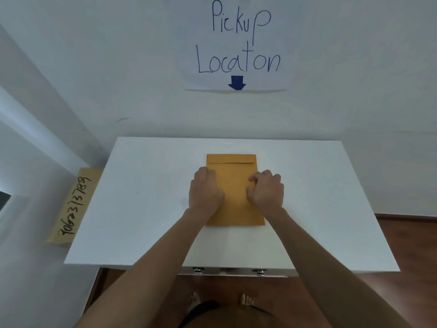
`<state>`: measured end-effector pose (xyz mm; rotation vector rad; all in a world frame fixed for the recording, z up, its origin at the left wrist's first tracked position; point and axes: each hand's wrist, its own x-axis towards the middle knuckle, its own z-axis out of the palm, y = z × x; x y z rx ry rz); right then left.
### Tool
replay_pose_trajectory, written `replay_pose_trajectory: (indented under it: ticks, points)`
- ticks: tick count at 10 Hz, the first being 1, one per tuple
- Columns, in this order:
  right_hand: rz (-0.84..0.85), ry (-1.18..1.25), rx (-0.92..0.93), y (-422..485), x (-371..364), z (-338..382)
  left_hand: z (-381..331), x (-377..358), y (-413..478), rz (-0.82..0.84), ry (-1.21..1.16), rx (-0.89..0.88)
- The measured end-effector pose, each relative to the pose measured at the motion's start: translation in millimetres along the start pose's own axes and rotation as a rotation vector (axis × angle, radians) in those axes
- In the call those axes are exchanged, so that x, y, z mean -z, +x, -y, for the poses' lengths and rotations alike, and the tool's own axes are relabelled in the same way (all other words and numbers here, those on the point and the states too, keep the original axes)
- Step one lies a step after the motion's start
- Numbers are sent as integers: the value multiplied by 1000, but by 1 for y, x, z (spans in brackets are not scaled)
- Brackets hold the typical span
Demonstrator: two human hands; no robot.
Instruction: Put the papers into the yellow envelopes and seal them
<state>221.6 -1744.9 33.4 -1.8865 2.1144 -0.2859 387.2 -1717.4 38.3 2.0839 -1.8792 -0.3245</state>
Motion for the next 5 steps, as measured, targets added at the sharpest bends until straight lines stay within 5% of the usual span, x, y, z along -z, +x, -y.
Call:
replay_pose_trajectory:
  ticks: [3,4,5]
  points:
    - [-77,-41,72,-3,-2,-4,8,-38,-21,151,188,-111]
    - [-25,63,60,-6,8,-3,7,-38,-23,153,201,-108]
    - [-251,408,107,-1,51,6,10,-41,-22,136,185,-123]
